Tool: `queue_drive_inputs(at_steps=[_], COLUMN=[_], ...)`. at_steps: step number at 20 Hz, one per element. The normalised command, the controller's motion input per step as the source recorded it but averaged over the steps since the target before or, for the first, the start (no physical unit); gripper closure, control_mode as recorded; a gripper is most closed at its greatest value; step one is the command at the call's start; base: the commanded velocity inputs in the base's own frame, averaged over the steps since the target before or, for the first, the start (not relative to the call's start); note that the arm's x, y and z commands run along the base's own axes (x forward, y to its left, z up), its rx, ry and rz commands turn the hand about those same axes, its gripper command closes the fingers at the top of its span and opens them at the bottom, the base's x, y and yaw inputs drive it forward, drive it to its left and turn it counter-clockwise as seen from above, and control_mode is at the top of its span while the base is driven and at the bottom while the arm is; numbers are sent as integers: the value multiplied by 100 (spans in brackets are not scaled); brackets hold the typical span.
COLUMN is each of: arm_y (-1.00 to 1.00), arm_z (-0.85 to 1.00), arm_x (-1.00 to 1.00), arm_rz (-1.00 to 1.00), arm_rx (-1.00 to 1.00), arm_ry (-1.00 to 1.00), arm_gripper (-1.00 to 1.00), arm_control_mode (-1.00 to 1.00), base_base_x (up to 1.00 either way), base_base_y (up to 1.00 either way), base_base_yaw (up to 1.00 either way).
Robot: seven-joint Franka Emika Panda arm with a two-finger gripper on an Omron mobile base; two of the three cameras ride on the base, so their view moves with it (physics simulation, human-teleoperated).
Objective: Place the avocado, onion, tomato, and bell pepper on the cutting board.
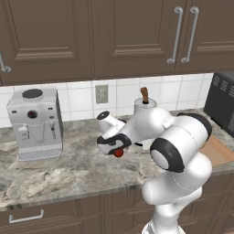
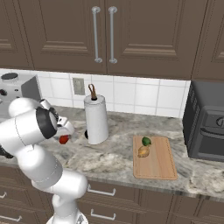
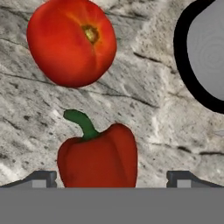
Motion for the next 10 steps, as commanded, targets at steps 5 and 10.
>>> queue_drive_inputs(at_steps=[5, 10], arm_y=[-10, 0], arm_z=[-11, -16], arm_x=[0, 0], arm_rz=[-11, -7], arm_rx=[0, 0], arm_ry=[-1, 0], arm_gripper=[-100, -100], arm_control_mode=[-100, -100], base_base_x=[0, 0], base_base_y=[0, 0], base_base_yaw=[0, 0])
